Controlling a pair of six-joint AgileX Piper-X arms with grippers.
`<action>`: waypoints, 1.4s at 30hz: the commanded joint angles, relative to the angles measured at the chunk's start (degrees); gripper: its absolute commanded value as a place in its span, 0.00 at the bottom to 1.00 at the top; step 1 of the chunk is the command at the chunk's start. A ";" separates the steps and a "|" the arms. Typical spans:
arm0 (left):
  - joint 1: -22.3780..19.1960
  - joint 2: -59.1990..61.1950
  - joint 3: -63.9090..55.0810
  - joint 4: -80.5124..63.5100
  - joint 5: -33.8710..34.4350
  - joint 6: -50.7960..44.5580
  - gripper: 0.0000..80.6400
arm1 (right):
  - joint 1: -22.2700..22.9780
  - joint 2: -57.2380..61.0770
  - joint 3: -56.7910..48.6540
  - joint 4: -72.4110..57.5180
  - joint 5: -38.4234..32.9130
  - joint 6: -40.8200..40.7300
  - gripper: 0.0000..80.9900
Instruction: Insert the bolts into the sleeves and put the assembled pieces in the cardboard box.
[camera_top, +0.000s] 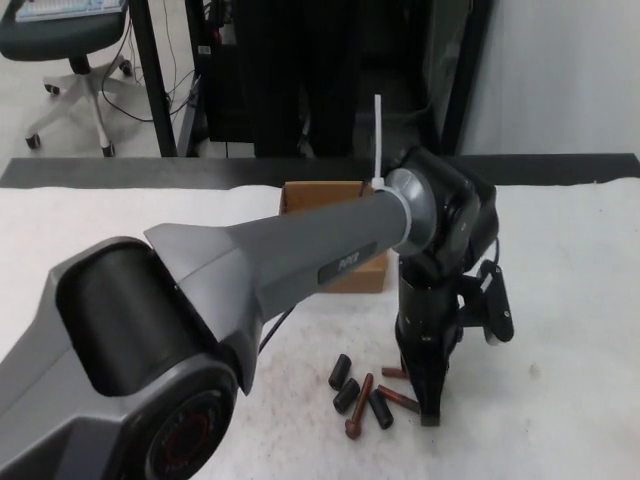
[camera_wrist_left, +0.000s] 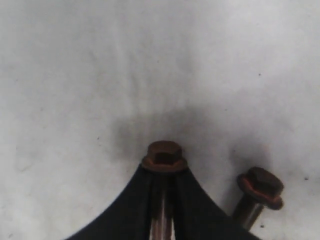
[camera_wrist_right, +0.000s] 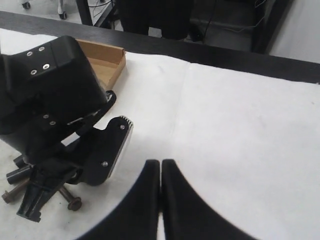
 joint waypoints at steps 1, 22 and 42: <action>0.28 -1.42 -0.41 -0.62 -2.33 -0.75 0.00 | -0.16 -0.59 -1.09 -1.12 0.72 -0.47 0.01; 22.71 -41.14 10.54 3.71 14.80 -27.66 0.00 | 5.15 10.17 -5.57 -3.84 -10.49 3.30 0.01; 23.28 -67.70 66.72 -20.04 14.78 -41.34 0.00 | 24.80 45.64 -19.81 4.17 -6.62 2.10 0.32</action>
